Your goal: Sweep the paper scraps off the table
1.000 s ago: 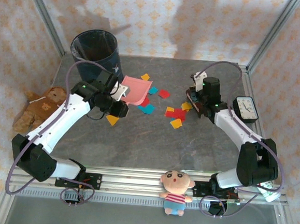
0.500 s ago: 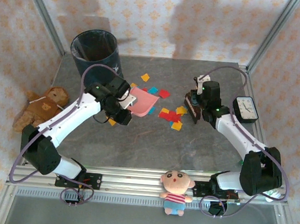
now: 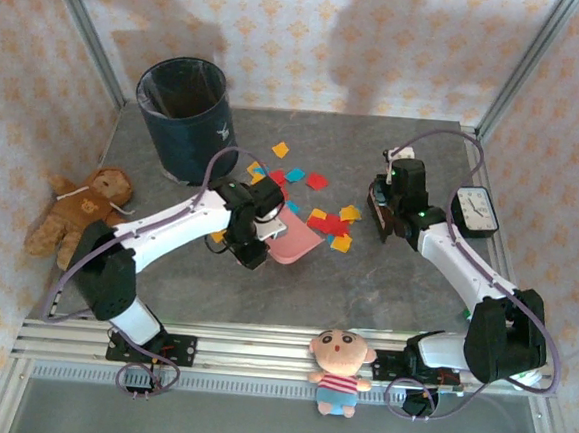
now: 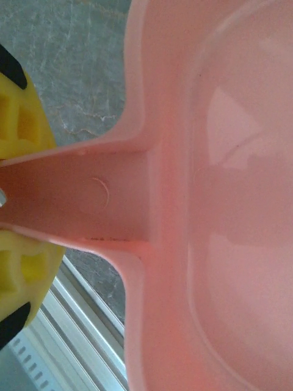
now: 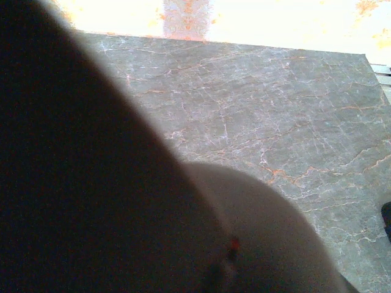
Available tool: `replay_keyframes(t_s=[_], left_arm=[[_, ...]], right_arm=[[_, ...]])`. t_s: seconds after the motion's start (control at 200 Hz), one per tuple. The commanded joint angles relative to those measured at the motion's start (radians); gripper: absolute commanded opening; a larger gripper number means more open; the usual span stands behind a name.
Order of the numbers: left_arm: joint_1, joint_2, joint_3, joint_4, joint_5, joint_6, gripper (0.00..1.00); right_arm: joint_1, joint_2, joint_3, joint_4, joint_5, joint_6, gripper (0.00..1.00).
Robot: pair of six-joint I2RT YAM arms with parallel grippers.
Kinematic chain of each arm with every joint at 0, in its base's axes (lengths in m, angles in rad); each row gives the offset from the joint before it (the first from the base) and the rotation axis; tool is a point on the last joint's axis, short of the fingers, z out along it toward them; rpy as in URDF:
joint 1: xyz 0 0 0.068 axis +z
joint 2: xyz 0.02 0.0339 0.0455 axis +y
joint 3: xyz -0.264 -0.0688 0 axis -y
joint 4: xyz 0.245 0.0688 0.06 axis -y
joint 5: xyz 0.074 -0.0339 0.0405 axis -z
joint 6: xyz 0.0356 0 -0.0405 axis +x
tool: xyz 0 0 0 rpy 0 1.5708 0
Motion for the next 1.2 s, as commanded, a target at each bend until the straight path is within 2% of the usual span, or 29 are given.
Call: replay_keyframes(t_s=[0.0, 0.185, 0.656, 1.191], left_arm=[[-0.029, 0.048, 0.024, -0.055, -0.024, 0.033, 0.0], [-0.066, 0.156, 0.073, -0.092, -0.029, 0.046, 0.0], [-0.068, 0.363, 0.216, -0.133, -0.031, 0.042, 0.0], [-0.066, 0.507, 0.361, -0.135, -0.045, 0.014, 0.0]], right_arm=[[0.007, -0.014, -0.01, -0.028, -0.015, 0.007, 0.0], [0.014, 0.002, -0.006, -0.037, -0.042, 0.006, 0.0], [0.043, 0.024, -0.008, -0.058, -0.105, 0.023, 0.0], [0.089, -0.007, -0.037, -0.106, -0.195, 0.058, 0.0]])
